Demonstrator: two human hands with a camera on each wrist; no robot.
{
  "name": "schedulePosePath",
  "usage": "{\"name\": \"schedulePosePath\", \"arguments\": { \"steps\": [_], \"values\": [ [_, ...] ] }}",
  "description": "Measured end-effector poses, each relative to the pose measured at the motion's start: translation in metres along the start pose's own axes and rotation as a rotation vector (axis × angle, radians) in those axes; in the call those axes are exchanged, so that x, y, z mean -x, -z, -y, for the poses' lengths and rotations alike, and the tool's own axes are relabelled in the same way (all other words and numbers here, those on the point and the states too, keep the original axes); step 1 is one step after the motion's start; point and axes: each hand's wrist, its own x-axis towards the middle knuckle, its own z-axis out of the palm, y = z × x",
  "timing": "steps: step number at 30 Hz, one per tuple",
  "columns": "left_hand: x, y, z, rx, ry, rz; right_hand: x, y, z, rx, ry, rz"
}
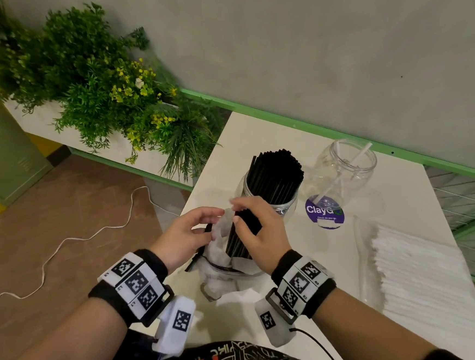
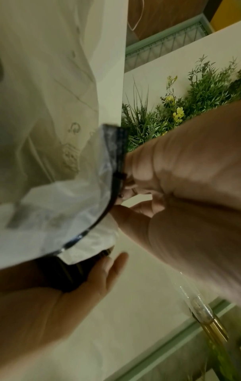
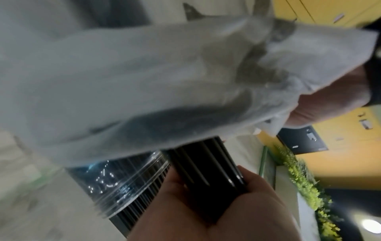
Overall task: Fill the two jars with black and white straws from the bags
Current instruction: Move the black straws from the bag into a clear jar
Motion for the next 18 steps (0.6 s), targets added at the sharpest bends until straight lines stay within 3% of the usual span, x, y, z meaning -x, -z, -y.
{"name": "schedulePosePath", "arguments": {
  "steps": [6, 10, 14, 18],
  "values": [
    [-0.005, -0.011, -0.003, -0.003, -0.031, 0.027, 0.003, 0.0, 0.001, 0.034, 0.047, 0.056],
    [-0.005, -0.011, -0.002, -0.02, -0.005, 0.017, 0.0, 0.002, -0.002, 0.066, -0.007, 0.0],
    [-0.002, -0.004, 0.002, -0.062, 0.029, -0.076, 0.0, 0.013, -0.006, 0.115, 0.0, -0.105],
    [0.004, -0.001, 0.006, -0.004, 0.103, -0.184, 0.01, 0.016, -0.007, 0.023, -0.186, -0.213]
  ]
}}
